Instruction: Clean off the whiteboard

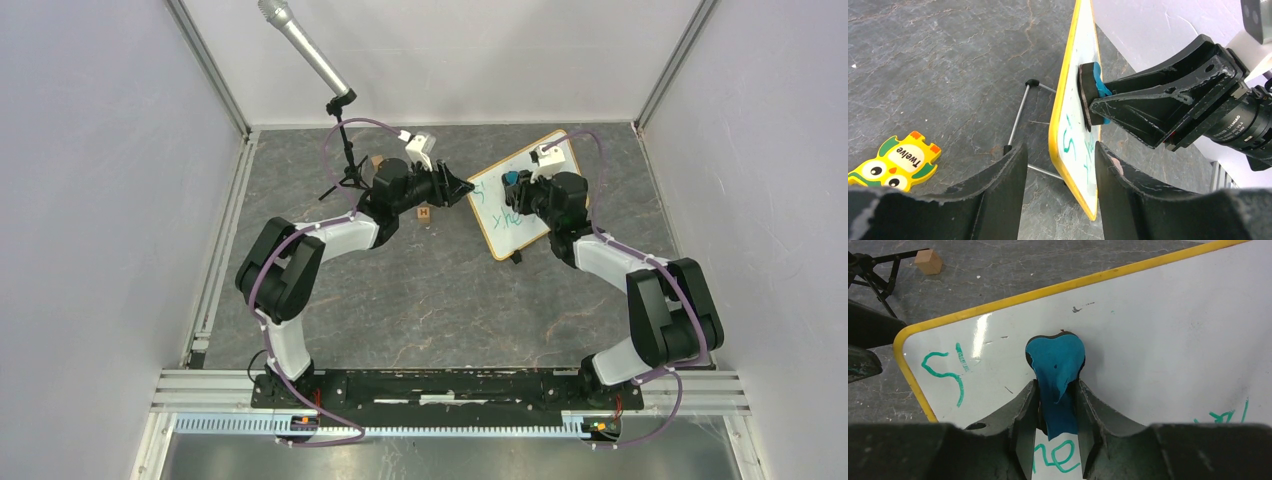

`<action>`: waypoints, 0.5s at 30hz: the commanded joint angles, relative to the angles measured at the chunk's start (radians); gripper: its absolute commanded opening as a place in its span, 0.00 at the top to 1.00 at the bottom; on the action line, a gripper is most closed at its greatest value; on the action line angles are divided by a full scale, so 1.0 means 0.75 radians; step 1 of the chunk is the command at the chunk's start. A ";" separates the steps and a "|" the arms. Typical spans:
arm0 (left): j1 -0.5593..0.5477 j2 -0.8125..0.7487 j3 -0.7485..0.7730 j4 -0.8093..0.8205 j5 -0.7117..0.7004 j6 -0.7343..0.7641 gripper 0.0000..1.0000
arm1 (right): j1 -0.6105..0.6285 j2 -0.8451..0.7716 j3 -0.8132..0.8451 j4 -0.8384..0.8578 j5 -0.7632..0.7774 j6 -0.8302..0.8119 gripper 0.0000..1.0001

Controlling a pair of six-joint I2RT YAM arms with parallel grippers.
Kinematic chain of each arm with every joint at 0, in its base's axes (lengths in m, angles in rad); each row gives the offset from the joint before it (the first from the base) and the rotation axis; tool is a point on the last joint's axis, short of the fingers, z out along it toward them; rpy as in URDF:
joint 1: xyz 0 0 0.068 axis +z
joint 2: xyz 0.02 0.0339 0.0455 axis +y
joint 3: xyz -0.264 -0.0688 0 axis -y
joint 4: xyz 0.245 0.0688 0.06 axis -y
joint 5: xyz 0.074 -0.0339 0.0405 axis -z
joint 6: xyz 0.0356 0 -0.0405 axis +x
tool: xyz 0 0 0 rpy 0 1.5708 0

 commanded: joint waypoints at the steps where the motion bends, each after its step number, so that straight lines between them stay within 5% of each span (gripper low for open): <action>1: 0.007 0.038 0.067 0.102 0.042 -0.037 0.44 | 0.021 -0.004 0.045 0.076 -0.011 -0.018 0.61; 5: 0.008 0.054 0.077 0.099 0.044 -0.041 0.52 | 0.023 -0.016 0.041 0.071 0.028 -0.022 0.54; 15: 0.006 0.068 0.087 0.085 0.044 -0.025 0.68 | 0.028 0.018 0.067 0.074 0.024 -0.016 0.59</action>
